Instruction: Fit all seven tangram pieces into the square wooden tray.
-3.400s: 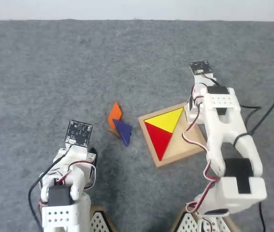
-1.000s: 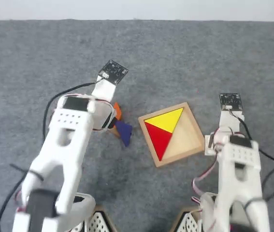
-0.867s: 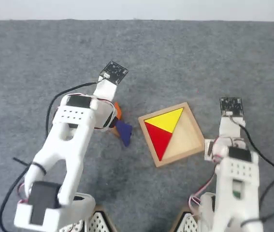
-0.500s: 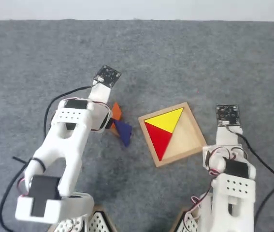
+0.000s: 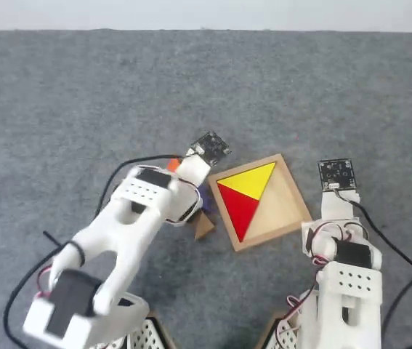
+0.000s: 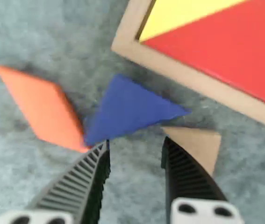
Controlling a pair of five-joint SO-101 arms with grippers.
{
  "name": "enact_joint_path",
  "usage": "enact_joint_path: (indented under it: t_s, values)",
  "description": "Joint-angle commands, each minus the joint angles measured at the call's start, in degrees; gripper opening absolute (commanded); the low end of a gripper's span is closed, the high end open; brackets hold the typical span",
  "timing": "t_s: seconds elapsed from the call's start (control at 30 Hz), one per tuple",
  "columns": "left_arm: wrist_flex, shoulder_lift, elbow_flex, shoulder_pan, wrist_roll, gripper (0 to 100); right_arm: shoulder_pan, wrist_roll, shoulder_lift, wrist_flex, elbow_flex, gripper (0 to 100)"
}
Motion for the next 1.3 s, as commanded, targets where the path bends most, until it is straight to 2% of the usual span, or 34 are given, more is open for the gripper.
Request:
enact_joint_path:
  t_s: [0.0, 0.17, 0.5, 0.67, 1.13, 1.27]
  values:
    - [2.55, -7.56, -4.00, -4.40, -0.53, 18, -0.40, 0.53, -1.27, -0.75, -0.53, 11.7]
    - [4.22, -5.01, -11.47, -10.55, -0.44, 18, -0.57, 0.53, -1.27, -0.75, -0.53, 11.7]
    - [3.96, 15.30, -24.66, -7.74, -0.09, 18, -0.40, 0.53, -1.27, -0.84, -0.53, 11.7]
    - [3.87, 22.33, -25.98, -8.44, -0.53, 18, -0.40, 0.53, -1.54, -0.84, -0.53, 11.7]
    - [3.96, 19.78, -27.38, -9.93, -0.44, 18, -0.40, 0.53, -1.63, -0.92, -0.53, 11.6]
    - [5.10, 15.65, -27.12, -10.02, -0.53, 26, -0.31, 0.53, -1.27, -2.15, -0.44, 11.4]
